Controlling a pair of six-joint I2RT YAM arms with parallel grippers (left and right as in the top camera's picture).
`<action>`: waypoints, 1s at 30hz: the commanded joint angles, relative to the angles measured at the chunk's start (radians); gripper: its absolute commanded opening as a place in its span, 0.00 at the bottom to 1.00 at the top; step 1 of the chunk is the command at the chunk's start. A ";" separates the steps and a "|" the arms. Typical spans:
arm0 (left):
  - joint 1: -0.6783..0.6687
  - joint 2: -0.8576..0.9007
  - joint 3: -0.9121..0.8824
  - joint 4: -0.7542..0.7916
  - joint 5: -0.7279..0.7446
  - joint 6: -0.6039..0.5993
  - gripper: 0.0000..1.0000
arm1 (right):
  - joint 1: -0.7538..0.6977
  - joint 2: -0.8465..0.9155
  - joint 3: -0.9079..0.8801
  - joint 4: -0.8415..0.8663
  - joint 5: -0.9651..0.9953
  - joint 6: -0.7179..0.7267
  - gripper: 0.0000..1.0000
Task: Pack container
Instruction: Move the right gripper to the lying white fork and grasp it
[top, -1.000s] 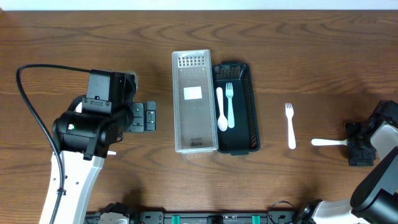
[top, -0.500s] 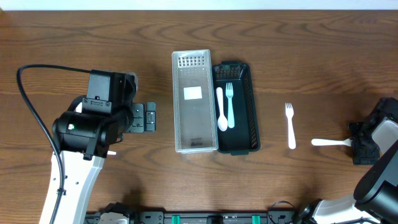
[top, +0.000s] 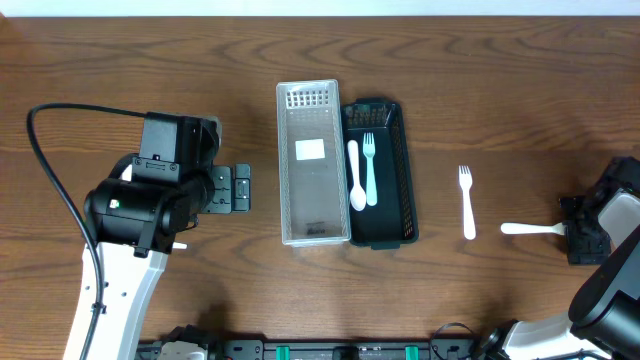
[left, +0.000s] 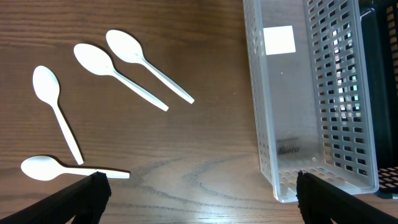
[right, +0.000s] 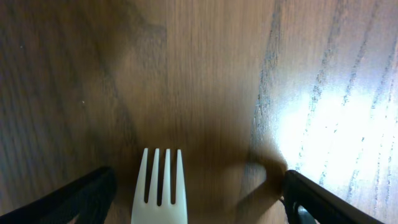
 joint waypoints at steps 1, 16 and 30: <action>0.004 0.000 0.016 -0.002 -0.012 -0.005 0.98 | 0.006 0.087 -0.061 0.004 -0.211 0.011 0.89; 0.004 0.000 0.016 -0.002 -0.011 -0.005 0.98 | 0.095 0.087 -0.061 0.018 -0.236 -0.003 0.90; 0.004 0.000 0.016 -0.002 -0.012 -0.005 0.98 | 0.106 0.087 -0.061 0.014 -0.248 -0.003 0.65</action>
